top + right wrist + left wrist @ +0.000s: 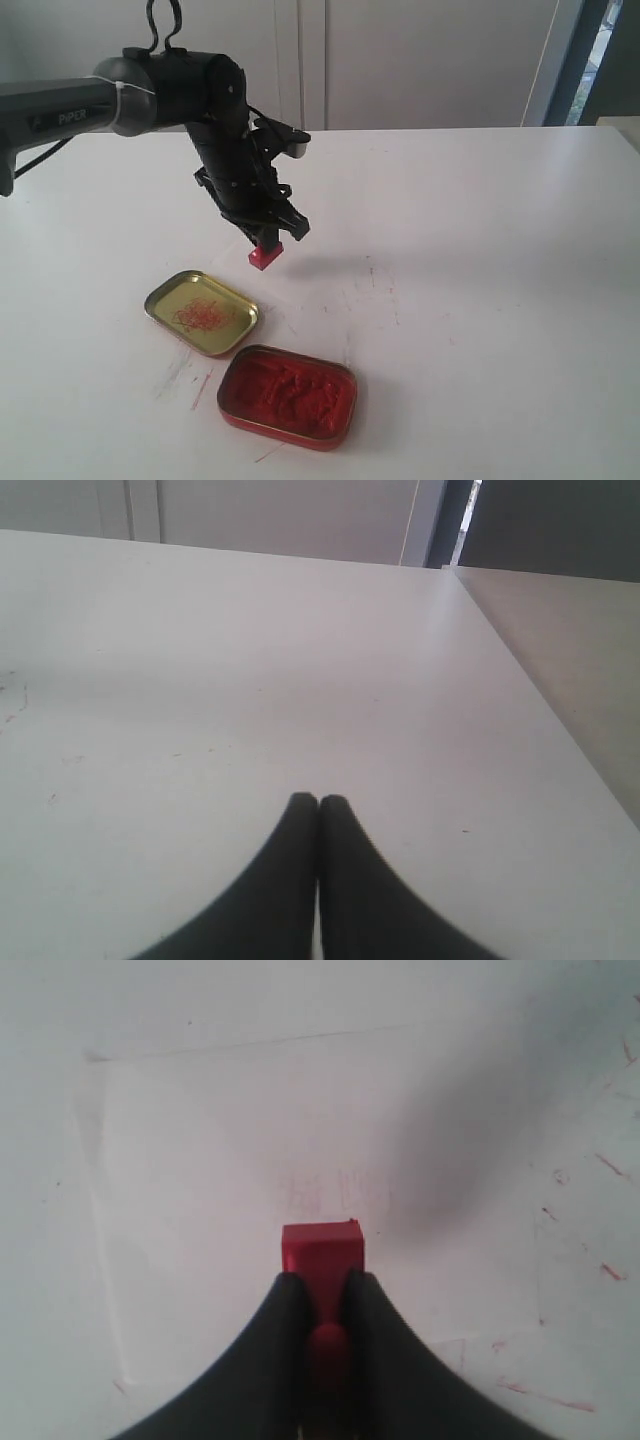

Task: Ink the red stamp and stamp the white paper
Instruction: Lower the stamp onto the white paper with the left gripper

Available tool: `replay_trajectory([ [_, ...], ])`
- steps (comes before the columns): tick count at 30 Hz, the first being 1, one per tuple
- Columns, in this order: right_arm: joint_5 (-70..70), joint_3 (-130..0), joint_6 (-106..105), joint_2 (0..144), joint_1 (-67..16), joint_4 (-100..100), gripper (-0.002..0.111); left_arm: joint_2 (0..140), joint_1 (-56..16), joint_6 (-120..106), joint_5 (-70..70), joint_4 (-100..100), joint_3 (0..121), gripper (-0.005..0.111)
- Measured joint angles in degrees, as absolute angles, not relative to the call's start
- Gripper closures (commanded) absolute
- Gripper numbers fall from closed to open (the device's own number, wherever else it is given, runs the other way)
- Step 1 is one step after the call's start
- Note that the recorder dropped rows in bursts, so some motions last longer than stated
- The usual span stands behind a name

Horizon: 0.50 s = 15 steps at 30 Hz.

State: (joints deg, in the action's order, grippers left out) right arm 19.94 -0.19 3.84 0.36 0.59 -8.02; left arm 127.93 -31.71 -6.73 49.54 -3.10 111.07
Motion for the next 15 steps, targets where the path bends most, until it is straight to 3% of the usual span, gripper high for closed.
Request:
replay_trajectory([
  [15,19.94,-0.19,3.84,0.36,0.59,-8.02,0.108,128.77,-33.79,-3.38,48.67,2.8,112.45,0.107],
])
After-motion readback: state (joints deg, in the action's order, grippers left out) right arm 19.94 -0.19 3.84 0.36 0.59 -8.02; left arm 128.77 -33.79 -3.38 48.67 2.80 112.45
